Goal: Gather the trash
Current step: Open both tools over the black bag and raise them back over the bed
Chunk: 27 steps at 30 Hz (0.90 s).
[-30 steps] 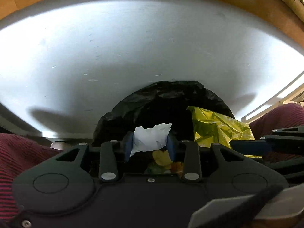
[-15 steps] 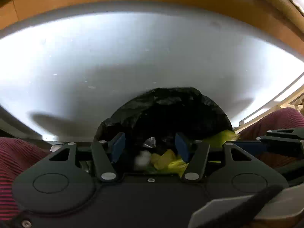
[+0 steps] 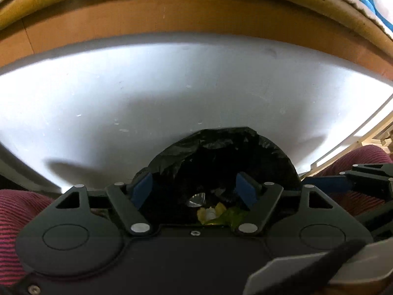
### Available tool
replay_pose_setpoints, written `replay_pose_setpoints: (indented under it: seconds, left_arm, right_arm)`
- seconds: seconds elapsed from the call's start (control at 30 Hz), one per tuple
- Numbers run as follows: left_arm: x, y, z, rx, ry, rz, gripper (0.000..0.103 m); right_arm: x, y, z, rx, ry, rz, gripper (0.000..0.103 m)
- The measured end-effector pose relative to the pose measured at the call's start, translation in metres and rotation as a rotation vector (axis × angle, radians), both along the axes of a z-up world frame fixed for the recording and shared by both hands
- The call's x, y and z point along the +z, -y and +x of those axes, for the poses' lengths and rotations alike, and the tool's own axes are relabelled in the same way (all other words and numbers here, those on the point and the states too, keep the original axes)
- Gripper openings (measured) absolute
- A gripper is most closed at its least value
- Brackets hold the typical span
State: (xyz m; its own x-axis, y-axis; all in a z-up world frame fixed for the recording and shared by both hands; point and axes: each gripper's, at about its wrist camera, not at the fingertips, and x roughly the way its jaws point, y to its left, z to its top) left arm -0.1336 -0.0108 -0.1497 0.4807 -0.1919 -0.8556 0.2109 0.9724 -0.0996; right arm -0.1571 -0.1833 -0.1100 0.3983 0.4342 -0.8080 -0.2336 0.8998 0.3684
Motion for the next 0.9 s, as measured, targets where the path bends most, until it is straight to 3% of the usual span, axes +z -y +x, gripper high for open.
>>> replay_pose_setpoints:
  seconds: [0.4,0.9]
  left_arm:
    - [0.028,-0.002,-0.007,-0.006,0.063,-0.006,0.074]
    - [0.120,-0.012,-0.026,-0.053,0.264,-0.095,0.076]
  right_arm:
    - [0.022,0.004,-0.003,-0.002,0.082,-0.033,0.085]
    - [0.095,0.012,-0.004,0.007,0.299,-0.011,0.088]
